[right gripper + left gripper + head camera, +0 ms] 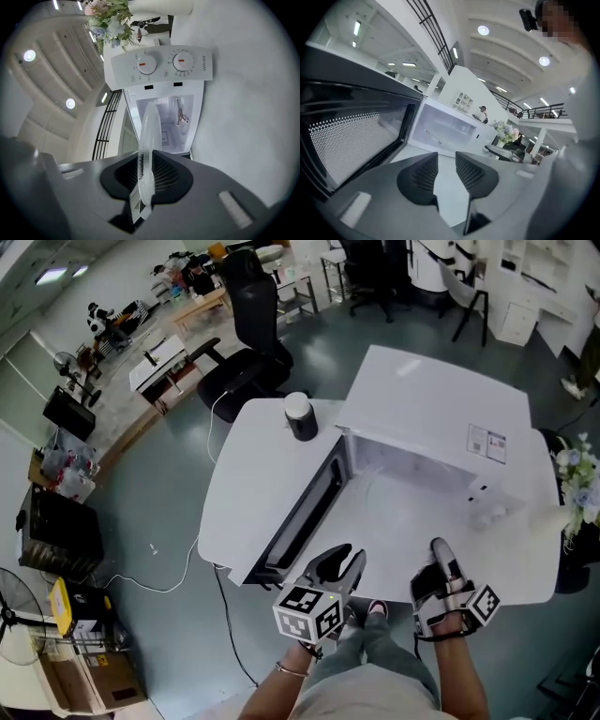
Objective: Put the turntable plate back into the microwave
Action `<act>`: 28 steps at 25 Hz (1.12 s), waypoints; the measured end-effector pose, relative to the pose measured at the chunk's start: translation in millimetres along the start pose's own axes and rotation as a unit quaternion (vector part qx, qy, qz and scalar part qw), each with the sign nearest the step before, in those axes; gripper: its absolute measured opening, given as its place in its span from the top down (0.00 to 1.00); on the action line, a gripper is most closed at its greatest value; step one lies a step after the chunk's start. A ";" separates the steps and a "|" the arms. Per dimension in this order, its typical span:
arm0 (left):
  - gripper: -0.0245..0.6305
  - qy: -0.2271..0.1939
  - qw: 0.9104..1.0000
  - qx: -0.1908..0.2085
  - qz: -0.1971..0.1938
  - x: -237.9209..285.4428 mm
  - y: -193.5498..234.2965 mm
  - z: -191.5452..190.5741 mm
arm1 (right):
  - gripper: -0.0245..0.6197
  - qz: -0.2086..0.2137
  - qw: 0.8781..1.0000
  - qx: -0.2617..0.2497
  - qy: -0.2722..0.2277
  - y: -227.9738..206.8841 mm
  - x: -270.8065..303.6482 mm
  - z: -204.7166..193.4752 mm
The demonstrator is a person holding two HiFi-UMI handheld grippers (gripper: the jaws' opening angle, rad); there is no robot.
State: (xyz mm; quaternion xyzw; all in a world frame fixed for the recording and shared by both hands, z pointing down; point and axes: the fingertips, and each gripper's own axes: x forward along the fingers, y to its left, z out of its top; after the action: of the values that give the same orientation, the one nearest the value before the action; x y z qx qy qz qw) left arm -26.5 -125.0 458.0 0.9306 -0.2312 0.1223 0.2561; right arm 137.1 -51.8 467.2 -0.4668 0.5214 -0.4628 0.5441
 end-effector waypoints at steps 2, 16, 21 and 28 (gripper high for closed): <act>0.83 -0.002 0.999 0.028 0.018 1.0 5.6 -0.8 | 0.88 -0.001 1.000 -0.001 -0.002 -1.4 3.0 -0.1; 0.96 -0.005 0.997 0.058 0.045 18.0 40.9 -13.2 | 0.88 -0.004 0.999 -0.020 -0.043 -19.9 19.3 -4.5; 0.96 0.004 0.997 0.056 0.056 29.2 45.4 -26.6 | 0.87 -0.012 0.998 -0.038 -0.048 -30.6 27.5 -6.3; 0.96 0.017 0.997 0.053 0.050 40.5 52.7 -28.5 | 0.87 -0.009 0.997 -0.032 -0.066 -44.2 40.5 -2.1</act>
State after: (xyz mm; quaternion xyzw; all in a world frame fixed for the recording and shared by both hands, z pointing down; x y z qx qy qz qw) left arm -20.6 -164.8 518.0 0.9281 -0.2662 0.1625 0.2035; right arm 135.5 -98.0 505.4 -0.5182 0.4947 -0.4185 0.5582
